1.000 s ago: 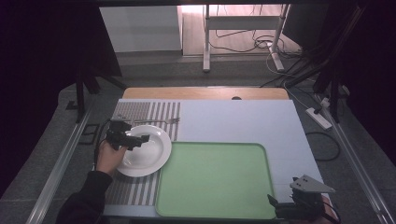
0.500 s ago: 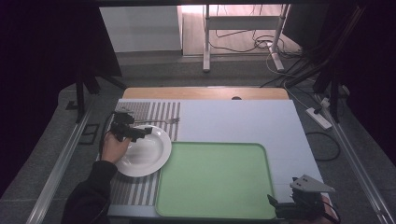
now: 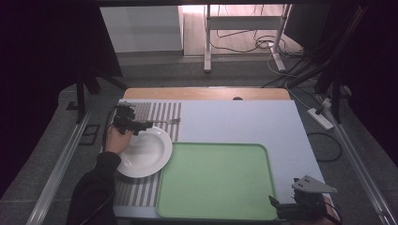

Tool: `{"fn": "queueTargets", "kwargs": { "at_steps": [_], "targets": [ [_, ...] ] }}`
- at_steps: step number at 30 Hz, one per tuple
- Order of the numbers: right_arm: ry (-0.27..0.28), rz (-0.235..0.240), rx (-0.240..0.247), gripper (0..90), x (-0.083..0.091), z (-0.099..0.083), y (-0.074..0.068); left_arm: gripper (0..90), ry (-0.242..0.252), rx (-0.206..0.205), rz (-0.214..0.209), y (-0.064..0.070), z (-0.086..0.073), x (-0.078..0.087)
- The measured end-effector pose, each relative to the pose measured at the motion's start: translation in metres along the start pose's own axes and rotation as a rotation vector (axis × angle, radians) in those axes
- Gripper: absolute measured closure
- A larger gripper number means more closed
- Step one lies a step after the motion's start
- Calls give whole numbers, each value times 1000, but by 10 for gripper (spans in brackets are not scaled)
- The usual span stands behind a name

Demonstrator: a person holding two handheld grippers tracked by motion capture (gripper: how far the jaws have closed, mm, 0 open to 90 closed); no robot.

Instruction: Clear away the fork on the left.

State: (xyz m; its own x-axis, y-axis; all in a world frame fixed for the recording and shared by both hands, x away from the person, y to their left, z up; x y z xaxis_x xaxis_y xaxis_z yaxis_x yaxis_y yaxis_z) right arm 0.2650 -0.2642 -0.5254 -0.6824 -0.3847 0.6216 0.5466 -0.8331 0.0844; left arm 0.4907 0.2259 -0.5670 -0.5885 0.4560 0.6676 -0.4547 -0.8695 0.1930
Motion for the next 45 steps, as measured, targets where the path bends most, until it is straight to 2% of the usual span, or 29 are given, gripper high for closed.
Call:
{"fn": "queueTargets", "kwargs": {
  "at_steps": [6, 11, 13, 15, 16, 17, 19, 20, 22, 23, 25, 26, 27, 28, 29, 32, 38, 41, 45],
  "targets": [
    [0, 2, 2, 0, 0, 0, 0, 0, -21, 17, 20, -11, 6, -9],
    [0, 5, 2, 0, 0, 0, 0, 0, -32, 20, 13, -16, 9, -15],
    [1, 7, 0, 0, 0, 0, 0, 2, -46, 10, 43, -21, 9, -17],
    [0, 7, -1, 0, 0, 0, 0, 36, -58, -1, 50, -23, 10, -19],
    [1, 7, -2, 0, 0, 0, 0, 61, -65, -4, 42, -24, 11, -19],
    [2, 7, -3, 0, 0, 0, 0, 135, -75, -12, 40, -25, 11, -20],
    [2, 7, -3, 0, 0, 0, 0, 161, -94, -30, 61, -28, 11, -22],
    [2, 7, -3, 0, 0, 0, 0, 259, -105, -37, 60, -29, 11, -23],
    [1, 7, -3, 0, 0, 0, 0, 340, -123, -44, 68, -32, 11, -25],
    [1, 6, -3, 0, 0, 0, 0, 340, -134, -45, 60, -33, 10, -26],
    [4, 8, -8, 0, 0, 0, 0, 446, -149, -46, 55, -34, 10, -28],
    [6, 8, -9, 0, 0, 0, 0, 621, -157, -48, 54, -34, 9, -30],
    [8, 9, -11, 0, 0, 0, 0, 621, -166, -46, 49, -35, 8, -32],
    [8, 9, -11, 0, 1, 0, 0, 736, -178, -45, 42, -35, 7, -33],
    [8, 9, -11, 0, 1, 0, 0, 736, -192, -50, 43, -36, 6, -35],
    [7, 9, -10, 0, 1, 0, 0, 892, -225, -61, 75, -42, 3, -41],
    [6, 11, -11, 0, 1, 0, 1, 892, -256, -55, 106, -53, 3, -47],
    [6, 13, -10, 0, 1, 0, 0, 893, -287, -66, 139, -59, 1, -48],
    [7, 13, -10, 0, 1, 0, 0, 893, -299, -50, 112, -57, -4, -45]
  ]
}}
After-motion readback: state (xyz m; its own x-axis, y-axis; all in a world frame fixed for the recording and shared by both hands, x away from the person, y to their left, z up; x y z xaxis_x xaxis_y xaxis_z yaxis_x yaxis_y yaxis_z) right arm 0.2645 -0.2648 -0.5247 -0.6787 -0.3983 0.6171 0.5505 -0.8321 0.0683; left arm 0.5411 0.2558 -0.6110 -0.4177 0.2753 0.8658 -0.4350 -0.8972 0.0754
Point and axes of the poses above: each handheld gripper's, and its own axes: x roughly backward along the jaws, z roughly out of its top, y roughly to its right, the point moved 10 cm from there along -x, roughly forward along the jaws, and after that the axes turned 4 degrees about y, right-handed, at the moved point
